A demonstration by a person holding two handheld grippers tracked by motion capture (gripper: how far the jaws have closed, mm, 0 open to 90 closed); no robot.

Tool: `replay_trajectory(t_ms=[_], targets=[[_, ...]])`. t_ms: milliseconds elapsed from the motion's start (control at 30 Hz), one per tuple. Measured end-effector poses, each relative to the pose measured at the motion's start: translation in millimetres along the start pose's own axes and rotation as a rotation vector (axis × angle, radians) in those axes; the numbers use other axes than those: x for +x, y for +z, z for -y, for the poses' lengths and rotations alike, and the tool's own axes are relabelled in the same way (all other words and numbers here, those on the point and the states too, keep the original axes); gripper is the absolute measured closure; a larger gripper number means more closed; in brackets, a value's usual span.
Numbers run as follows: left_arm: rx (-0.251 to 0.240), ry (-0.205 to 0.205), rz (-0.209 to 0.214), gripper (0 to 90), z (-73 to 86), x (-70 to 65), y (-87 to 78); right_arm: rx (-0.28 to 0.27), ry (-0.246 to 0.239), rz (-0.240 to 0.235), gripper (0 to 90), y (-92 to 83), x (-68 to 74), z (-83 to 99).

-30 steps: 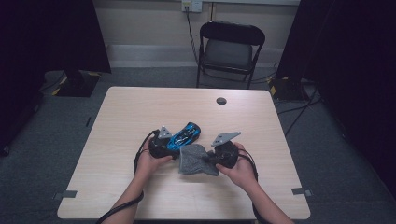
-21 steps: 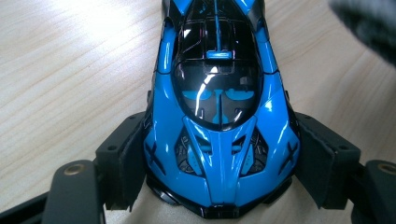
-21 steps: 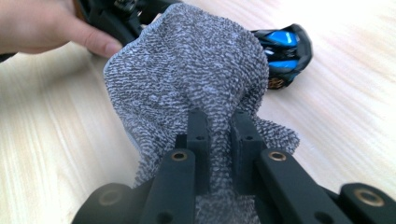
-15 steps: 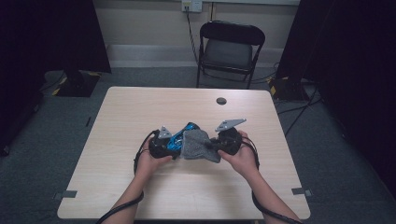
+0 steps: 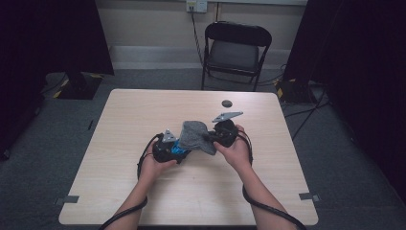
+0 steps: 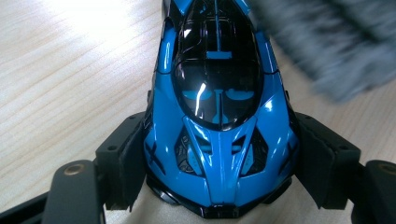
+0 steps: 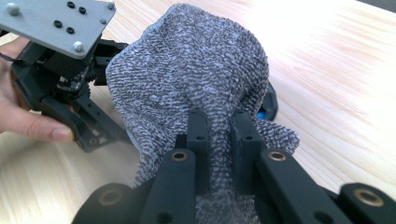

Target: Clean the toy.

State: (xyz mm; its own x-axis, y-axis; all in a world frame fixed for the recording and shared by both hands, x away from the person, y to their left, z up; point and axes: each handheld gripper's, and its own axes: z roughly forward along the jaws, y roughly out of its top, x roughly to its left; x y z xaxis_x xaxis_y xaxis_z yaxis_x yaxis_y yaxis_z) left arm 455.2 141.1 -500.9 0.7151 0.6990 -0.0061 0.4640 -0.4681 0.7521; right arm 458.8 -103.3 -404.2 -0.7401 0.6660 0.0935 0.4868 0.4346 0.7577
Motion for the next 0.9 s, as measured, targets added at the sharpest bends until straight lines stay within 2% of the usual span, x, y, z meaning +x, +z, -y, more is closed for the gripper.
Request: replay_trajectory(t_ms=[233, 433, 900], targets=[[-0.001, -0.002, -0.002, 25.8, 0.0, -0.2, 0.1, 0.024, -0.015, 0.001, 80.8, 20.0, 4.8, -2.1], [-0.001, -0.002, -0.001, 25.8, 0.0, -0.2, 0.2, 0.037, -0.007, 0.001, 80.7, 31.2, 4.5, -2.5], [-0.001, -0.001, -0.001, 25.8, 0.0, -0.3, 0.1, 0.093, -0.015, 0.002, 80.5, 61.3, 9.7, 4.5]])
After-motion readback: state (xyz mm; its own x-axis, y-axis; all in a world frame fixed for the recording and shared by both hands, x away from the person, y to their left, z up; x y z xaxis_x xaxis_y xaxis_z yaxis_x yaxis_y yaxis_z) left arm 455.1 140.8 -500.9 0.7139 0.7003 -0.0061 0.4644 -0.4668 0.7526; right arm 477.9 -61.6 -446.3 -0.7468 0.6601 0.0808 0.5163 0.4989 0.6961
